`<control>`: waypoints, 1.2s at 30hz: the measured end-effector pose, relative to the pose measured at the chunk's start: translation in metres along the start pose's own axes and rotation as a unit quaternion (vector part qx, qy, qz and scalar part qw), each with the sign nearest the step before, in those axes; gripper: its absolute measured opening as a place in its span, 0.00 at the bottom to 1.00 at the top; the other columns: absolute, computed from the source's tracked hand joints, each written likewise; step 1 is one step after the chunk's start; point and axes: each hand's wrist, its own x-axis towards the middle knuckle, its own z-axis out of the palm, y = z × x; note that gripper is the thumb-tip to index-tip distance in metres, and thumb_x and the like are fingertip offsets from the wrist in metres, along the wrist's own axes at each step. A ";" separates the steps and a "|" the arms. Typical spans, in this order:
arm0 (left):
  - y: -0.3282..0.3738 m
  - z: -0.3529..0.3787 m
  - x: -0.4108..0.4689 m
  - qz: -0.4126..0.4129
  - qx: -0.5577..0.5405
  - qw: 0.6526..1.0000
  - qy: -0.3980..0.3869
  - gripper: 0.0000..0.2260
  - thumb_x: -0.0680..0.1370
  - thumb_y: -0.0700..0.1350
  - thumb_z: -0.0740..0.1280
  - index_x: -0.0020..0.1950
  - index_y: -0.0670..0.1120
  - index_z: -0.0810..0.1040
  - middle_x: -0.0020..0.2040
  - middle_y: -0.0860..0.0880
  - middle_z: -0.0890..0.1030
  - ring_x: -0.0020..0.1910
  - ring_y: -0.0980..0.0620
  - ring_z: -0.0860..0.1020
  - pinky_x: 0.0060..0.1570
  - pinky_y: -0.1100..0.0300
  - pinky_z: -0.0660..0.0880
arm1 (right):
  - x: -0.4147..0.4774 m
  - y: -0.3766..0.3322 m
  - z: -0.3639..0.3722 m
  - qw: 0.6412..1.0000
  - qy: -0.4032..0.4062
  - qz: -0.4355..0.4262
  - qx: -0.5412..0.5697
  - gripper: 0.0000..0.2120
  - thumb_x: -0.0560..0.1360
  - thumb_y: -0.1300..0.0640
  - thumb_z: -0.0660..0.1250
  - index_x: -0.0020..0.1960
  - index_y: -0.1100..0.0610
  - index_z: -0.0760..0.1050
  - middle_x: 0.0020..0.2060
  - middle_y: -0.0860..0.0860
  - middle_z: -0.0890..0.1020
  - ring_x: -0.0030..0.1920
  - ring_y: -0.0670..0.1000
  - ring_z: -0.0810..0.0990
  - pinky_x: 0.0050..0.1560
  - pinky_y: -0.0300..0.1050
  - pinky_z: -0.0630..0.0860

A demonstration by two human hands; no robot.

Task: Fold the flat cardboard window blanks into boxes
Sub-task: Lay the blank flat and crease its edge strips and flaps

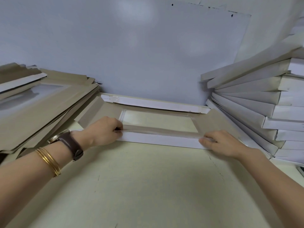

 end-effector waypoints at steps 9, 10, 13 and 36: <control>0.001 0.018 0.003 0.003 0.091 0.995 0.031 0.11 0.78 0.44 0.58 0.60 0.47 0.66 0.54 0.47 0.77 0.51 0.43 0.75 0.47 0.54 0.71 | 0.011 -0.002 0.019 0.997 0.038 0.035 -0.051 0.14 0.80 0.45 0.58 0.48 0.55 0.74 0.42 0.48 0.77 0.47 0.54 0.76 0.40 0.46 0.69; 0.000 0.021 0.004 0.009 0.109 0.993 0.041 0.13 0.78 0.45 0.58 0.62 0.47 0.66 0.56 0.47 0.76 0.53 0.44 0.74 0.51 0.53 0.71 | 0.012 -0.002 0.021 0.997 0.038 0.037 -0.056 0.13 0.79 0.44 0.58 0.53 0.52 0.74 0.46 0.47 0.77 0.51 0.54 0.75 0.44 0.46 0.69; -0.002 0.030 0.006 0.060 0.165 0.982 0.073 0.23 0.74 0.41 0.60 0.70 0.49 0.64 0.63 0.49 0.71 0.62 0.46 0.70 0.62 0.54 0.64 | 0.015 -0.002 0.030 0.993 0.046 0.052 -0.092 0.20 0.79 0.44 0.60 0.69 0.49 0.66 0.62 0.50 0.71 0.65 0.54 0.67 0.62 0.49 0.66; 0.054 0.073 0.024 0.023 0.088 0.990 -0.111 0.26 0.77 0.68 0.40 0.75 0.68 0.42 0.79 0.60 0.43 0.78 0.51 0.40 0.71 0.35 0.37 | 0.027 -0.097 0.081 0.995 -0.078 -0.053 0.015 0.32 0.80 0.36 0.41 0.80 0.50 0.45 0.79 0.46 0.45 0.78 0.46 0.41 0.76 0.45 0.40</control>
